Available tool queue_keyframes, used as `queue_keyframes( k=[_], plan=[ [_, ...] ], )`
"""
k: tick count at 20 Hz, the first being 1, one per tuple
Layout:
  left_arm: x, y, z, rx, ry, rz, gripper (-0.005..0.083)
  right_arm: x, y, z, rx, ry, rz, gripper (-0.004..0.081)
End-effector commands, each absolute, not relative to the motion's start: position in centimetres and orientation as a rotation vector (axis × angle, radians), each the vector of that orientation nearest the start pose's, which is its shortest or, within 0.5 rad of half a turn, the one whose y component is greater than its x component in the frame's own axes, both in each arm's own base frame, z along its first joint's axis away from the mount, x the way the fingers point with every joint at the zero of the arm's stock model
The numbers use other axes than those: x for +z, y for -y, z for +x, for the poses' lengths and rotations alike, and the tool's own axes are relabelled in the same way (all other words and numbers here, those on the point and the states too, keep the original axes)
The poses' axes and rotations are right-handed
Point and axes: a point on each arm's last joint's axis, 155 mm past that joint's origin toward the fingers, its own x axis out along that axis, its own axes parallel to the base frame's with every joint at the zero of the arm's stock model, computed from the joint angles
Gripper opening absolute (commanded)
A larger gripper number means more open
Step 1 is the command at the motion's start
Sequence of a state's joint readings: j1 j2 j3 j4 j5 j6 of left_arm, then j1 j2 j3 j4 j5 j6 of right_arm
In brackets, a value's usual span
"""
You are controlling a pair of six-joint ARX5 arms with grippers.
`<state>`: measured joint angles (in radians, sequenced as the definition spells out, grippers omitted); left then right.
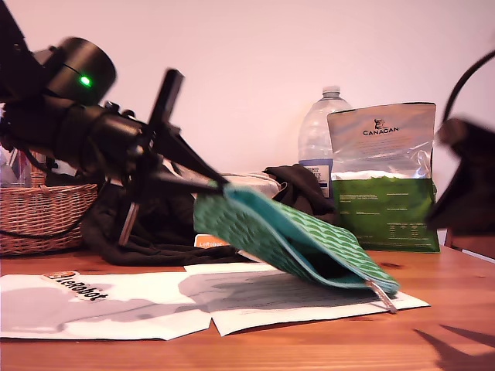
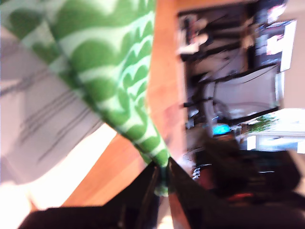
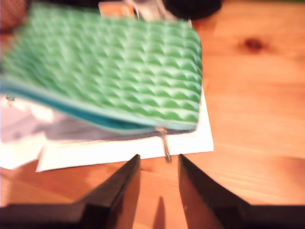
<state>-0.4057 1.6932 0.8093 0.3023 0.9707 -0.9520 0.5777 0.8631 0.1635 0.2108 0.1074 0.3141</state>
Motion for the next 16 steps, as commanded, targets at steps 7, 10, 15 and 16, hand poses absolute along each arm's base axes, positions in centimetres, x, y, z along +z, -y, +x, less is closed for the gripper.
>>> queue_keyframes(
  k=[7, 10, 15, 16],
  plan=[
    [14.5, 30.7, 30.6, -1.028, -1.193, -1.037, -0.002, 4.7, -17.2, 27.4, 0.457, -0.547, 0.142, 0.0274],
    [14.8, 30.7, 30.7, -1.028, -1.192, -1.051, -0.002, 4.2, -17.8, 28.6, 0.457, -0.54, 0.119, 0.0301],
    [14.8, 30.8, 30.6, -1.032, -1.192, -1.052, -0.002, 3.1, -18.4, 30.5, 0.438, -0.566, 0.071, 0.0307],
    [14.8, 30.8, 30.6, -1.032, -1.192, -1.052, -0.002, 3.0, -18.4, 30.8, 0.43, -0.565, 0.067, 0.0309]
  ],
)
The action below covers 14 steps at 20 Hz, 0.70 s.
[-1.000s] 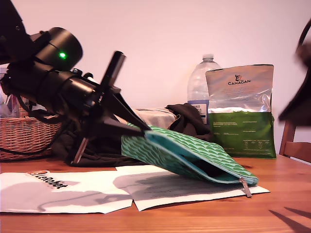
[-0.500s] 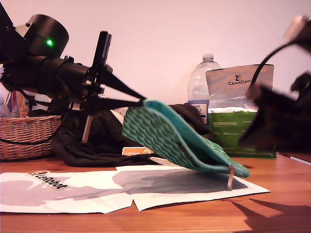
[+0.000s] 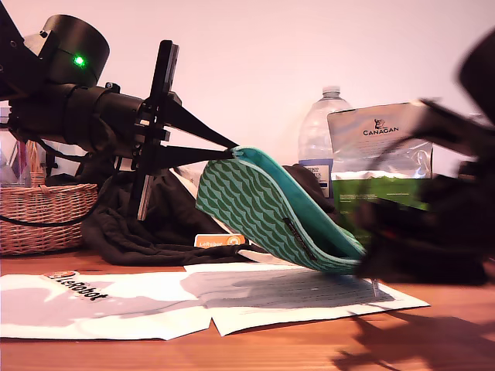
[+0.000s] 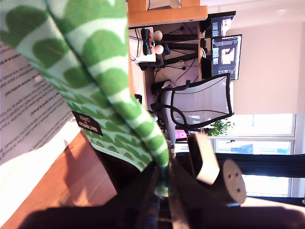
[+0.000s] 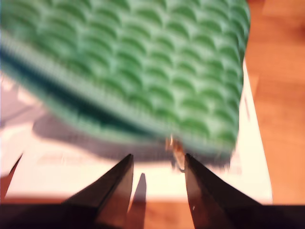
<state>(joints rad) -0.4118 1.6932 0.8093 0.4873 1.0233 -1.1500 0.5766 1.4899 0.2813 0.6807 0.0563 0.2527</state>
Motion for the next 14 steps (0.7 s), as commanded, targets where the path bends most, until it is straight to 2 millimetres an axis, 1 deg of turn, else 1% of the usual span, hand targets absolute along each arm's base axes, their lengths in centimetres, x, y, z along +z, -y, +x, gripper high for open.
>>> queue_keyframes(
  k=[1, 5, 8, 14],
  plan=[
    [14.8, 30.8, 30.6, -1.033, -1.192, -1.051, -0.002, 2.9, -18.2, 31.1, 0.417, -0.567, 0.059, 0.0317],
    [14.8, 30.7, 30.7, -1.031, -1.191, -1.052, -0.002, 2.2, -17.3, 31.5, 0.383, -0.587, 0.055, 0.0318],
    [14.8, 30.7, 30.8, -1.024, -1.186, -1.052, -0.002, 2.1, -18.1, 30.9, 0.434, -0.603, 0.066, 0.0318],
    [14.7, 30.7, 31.0, -1.014, -1.179, -1.053, -0.002, 1.4, -18.1, 30.0, 0.453, -0.653, 0.049, 0.0318]
  ],
)
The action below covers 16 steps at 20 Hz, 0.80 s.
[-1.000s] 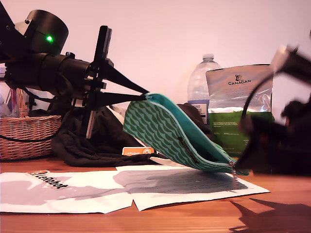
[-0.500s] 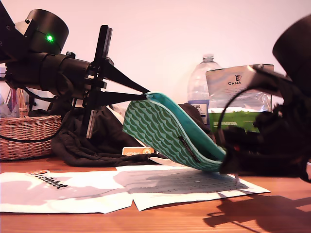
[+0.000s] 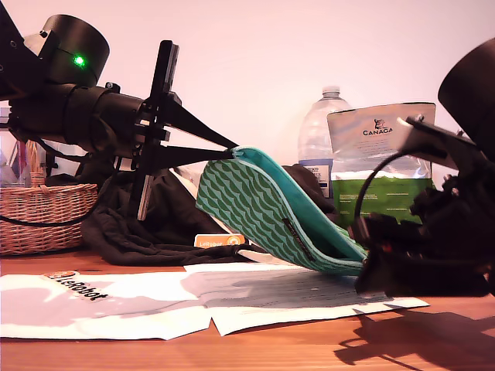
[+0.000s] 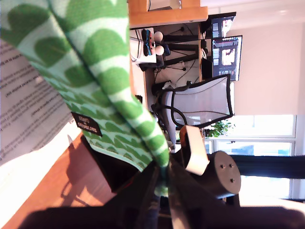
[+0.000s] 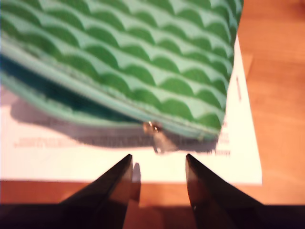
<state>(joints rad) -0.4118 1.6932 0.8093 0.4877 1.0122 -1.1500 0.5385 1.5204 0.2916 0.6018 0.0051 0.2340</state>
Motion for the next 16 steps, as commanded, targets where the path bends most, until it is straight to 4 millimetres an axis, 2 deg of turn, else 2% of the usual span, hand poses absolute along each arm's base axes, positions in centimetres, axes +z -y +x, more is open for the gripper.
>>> queue_keyframes(
  k=[1, 7, 9, 14, 16],
  plan=[
    [14.7, 30.7, 31.0, -1.015, -1.179, -1.052, -0.002, 1.4, -18.0, 30.0, 0.456, -0.653, 0.037, 0.0318],
    [14.7, 30.6, 31.1, -1.014, -1.178, -1.053, -0.002, 2.6, -16.6, 30.4, 0.45, -0.611, -0.07, 0.0329],
    [14.7, 30.6, 31.1, -1.014, -1.178, -1.053, -0.002, 2.9, -16.1, 30.8, 0.441, -0.596, -0.08, 0.0381],
    [14.7, 30.6, 31.1, -1.015, -1.177, -1.053, -0.002, 3.0, -16.1, 30.9, 0.454, -0.603, -0.048, 0.0389],
    [14.8, 30.6, 31.1, -1.017, -1.174, -1.052, -0.002, 3.0, -17.0, 30.4, 0.495, -0.62, 0.002, 0.0388]
  ],
)
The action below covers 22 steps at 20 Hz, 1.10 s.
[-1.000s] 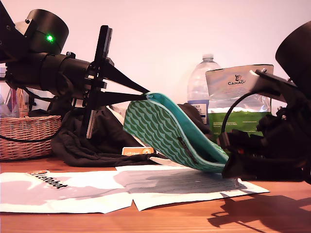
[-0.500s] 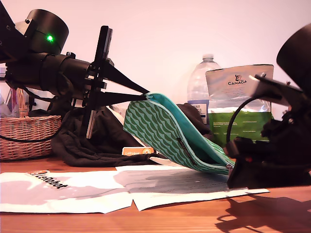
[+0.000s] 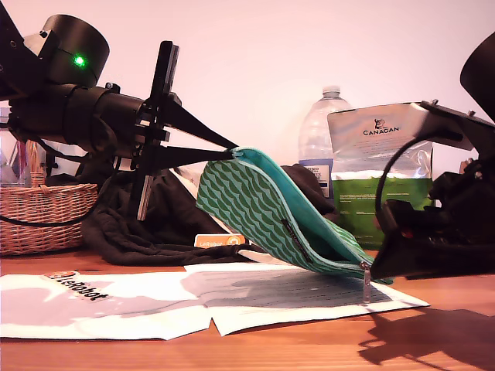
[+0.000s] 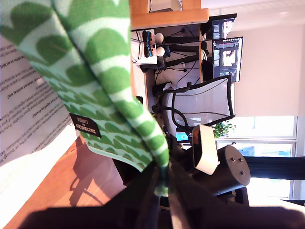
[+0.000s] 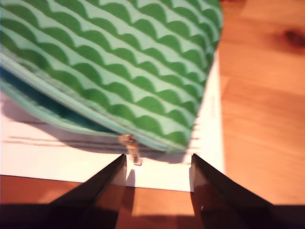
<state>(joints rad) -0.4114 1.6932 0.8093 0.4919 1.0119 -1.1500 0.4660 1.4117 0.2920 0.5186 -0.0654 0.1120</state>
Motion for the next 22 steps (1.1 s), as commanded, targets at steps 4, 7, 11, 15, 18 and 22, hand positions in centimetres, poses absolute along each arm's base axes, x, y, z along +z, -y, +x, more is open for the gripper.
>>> queue_keyframes(
  k=[4, 7, 11, 15, 18, 22],
  plan=[
    [15.2, 30.7, 31.2, -1.034, -1.153, -1.046, -0.002, 2.7, -17.1, 30.3, 0.5, -0.631, 0.009, 0.0388],
    [15.2, 30.7, 31.1, -1.037, -1.155, -1.046, -0.002, 3.0, -17.5, 30.7, 0.512, -0.602, 0.01, 0.0388],
    [15.2, 30.7, 31.0, -1.043, -1.159, -1.045, -0.002, 2.3, -18.0, 31.3, 0.519, -0.605, 0.019, 0.0388],
    [15.3, 30.8, 30.9, -1.049, -1.163, -1.045, -0.002, 2.3, -18.6, 32.3, 0.522, -0.606, 0.022, 0.0388],
    [15.3, 30.7, 30.9, -1.048, -1.161, -1.045, -0.002, 2.0, -19.6, 31.4, 0.576, -0.643, 0.061, 0.0388],
    [15.3, 30.8, 30.9, -1.05, -1.163, -1.044, -0.002, 2.8, -19.4, 32.1, 0.559, -0.601, 0.059, 0.038]
  ],
)
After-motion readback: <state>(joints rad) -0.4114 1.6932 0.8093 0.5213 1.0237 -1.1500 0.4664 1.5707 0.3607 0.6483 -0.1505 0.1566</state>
